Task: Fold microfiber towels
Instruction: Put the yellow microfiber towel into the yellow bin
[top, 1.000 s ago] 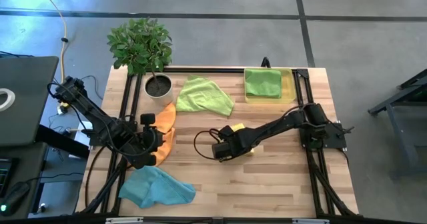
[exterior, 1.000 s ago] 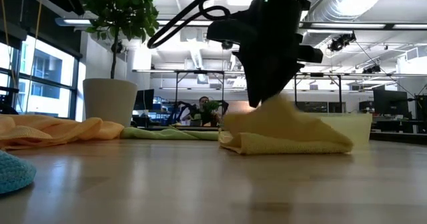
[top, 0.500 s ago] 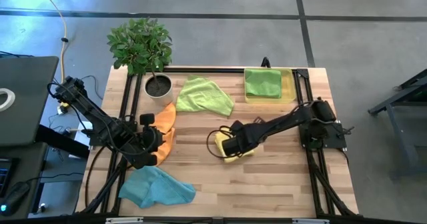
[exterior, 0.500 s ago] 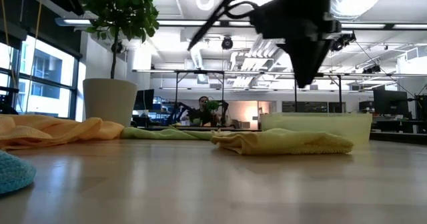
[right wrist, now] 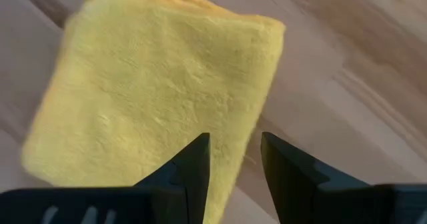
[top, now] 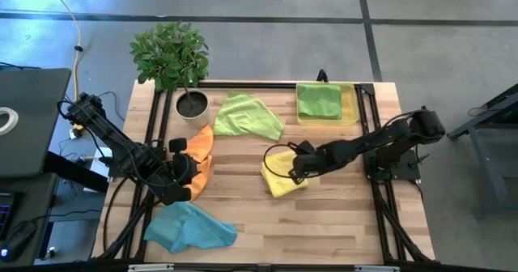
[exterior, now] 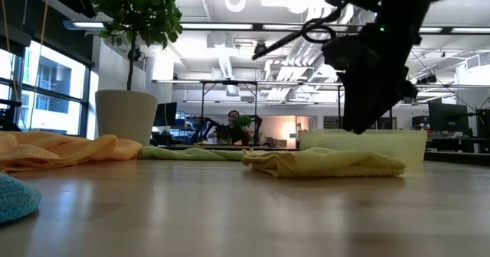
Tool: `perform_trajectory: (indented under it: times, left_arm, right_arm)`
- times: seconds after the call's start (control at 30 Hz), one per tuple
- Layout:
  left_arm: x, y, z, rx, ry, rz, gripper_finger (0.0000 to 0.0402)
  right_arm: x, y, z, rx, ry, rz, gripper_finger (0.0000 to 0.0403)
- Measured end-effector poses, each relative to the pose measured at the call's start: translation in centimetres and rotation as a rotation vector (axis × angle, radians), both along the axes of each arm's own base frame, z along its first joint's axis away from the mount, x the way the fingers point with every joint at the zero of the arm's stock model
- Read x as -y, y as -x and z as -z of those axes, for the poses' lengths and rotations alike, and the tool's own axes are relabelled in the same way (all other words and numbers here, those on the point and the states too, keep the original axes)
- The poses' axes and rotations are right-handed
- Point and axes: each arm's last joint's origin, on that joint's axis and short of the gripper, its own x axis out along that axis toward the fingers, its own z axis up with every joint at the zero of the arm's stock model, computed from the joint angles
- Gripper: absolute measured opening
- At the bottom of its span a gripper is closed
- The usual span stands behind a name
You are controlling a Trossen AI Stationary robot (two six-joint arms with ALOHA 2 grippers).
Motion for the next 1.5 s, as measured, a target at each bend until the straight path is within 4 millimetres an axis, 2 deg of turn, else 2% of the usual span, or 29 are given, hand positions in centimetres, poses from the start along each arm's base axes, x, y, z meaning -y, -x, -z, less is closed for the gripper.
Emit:
perform_trajectory:
  times: [0.17, 0.43, 0.63, 0.87, 1.0, 1.2, 1.5]
  left_arm:
    - [0.0, 0.0, 0.0, 0.006, 0.0, -0.008, 0.011]
    - [0.0, 0.0, 0.0, 0.012, 0.004, -0.017, 0.011]
    - [0.0, 0.0, 0.0, 0.012, 0.004, -0.017, 0.011]
    - [0.0, 0.0, 0.0, 0.013, 0.003, -0.017, 0.011]
    - [0.0, 0.0, 0.0, 0.012, 0.003, -0.017, 0.011]
    - [0.0, 0.0, 0.0, 0.012, 0.003, -0.017, 0.011]
    - [0.0, 0.0, 0.0, 0.011, 0.002, -0.015, 0.011]
  right_arm:
    - [1.2, 1.2, 1.6, 0.053, -0.013, 0.066, 0.0136]
    - [1.9, 1.9, 4.0, 0.127, -0.087, 0.084, 0.0187]
    - [2.1, 1.4, 4.3, 0.217, -0.118, 0.052, 0.0193]
    - [2.2, 1.0, 6.3, 0.154, -0.096, 0.071, 0.0193]
    - [1.9, 0.6, 6.8, 0.17, -0.074, 0.071, 0.0191]
    - [1.1, 0.7, 6.8, 0.188, -0.004, 0.052, 0.0143]
    - [0.6, 0.8, 6.8, 0.204, 0.057, 0.051, 0.0012]
